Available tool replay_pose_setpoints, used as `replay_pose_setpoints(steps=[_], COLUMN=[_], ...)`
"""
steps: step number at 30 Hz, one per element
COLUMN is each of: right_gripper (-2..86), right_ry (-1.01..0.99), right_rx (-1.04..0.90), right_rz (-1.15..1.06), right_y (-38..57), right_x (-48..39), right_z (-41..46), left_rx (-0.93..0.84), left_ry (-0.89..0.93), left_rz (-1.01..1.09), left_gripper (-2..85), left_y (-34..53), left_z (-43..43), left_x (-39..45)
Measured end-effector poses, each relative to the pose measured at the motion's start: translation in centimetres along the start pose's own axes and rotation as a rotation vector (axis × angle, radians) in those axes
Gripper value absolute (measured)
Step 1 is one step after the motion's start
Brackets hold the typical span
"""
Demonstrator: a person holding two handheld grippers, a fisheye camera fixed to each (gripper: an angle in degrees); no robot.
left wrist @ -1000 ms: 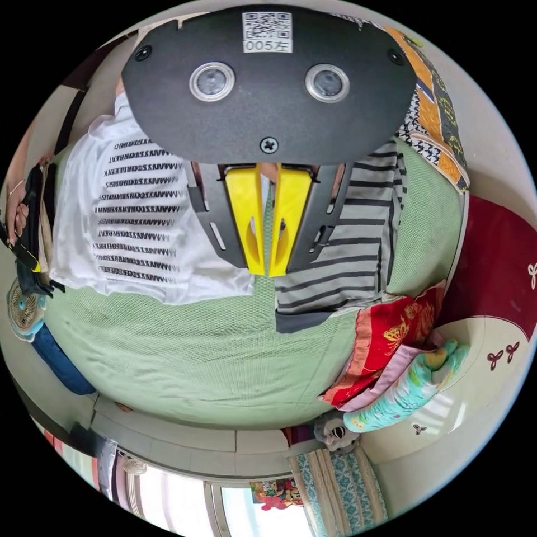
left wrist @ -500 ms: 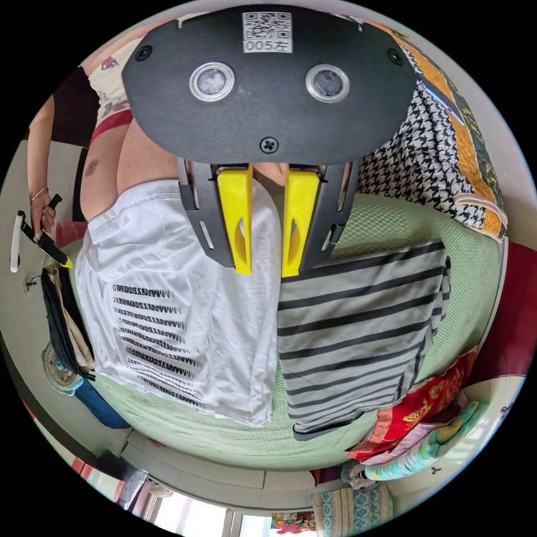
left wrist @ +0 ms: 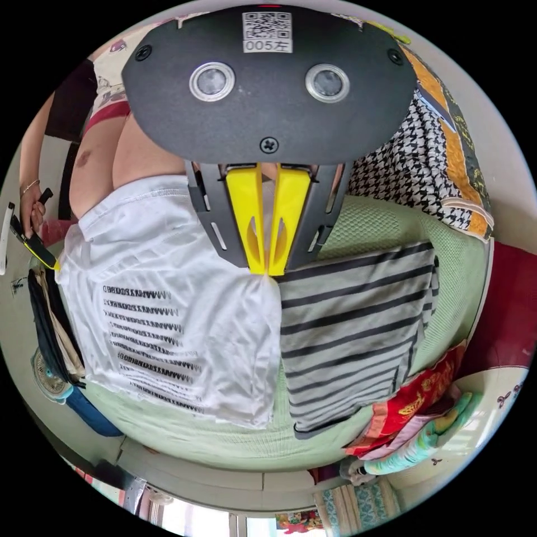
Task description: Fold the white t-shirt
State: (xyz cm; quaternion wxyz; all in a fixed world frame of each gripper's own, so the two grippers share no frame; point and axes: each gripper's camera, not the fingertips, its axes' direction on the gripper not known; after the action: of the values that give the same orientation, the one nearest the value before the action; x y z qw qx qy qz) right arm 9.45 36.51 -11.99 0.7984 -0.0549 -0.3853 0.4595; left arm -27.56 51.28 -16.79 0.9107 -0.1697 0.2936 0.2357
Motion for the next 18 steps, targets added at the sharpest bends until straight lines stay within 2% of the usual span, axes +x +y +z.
replay_pose_setpoints(steps=[6,9,15,18], right_gripper=[-1.6,-1.6,0.6,3.5], right_ry=[-0.009,0.022,0.054,0.019], right_rx=[0.234,0.299,0.135,0.135], right_rz=[0.089,0.134,0.169,0.158], right_y=[-3.9,-5.7,-7.5,-6.2], right_x=[2.9,3.7,4.3,4.9], right_z=[-5.4,-6.2,-1.3,-1.1], left_rx=[0.214,0.239,0.072,0.098], left_ry=[0.016,-0.027,-0.016,0.005], left_rz=[-0.045,-0.05,-0.087,-0.093], left_gripper=[0.8,1.5,6.1,6.9], left_y=[-4.0,-6.3,-8.8,-7.3], left_z=[-6.5,-7.3,-2.4,-2.6], left_x=[-2.1,-2.3,-3.1,-3.9])
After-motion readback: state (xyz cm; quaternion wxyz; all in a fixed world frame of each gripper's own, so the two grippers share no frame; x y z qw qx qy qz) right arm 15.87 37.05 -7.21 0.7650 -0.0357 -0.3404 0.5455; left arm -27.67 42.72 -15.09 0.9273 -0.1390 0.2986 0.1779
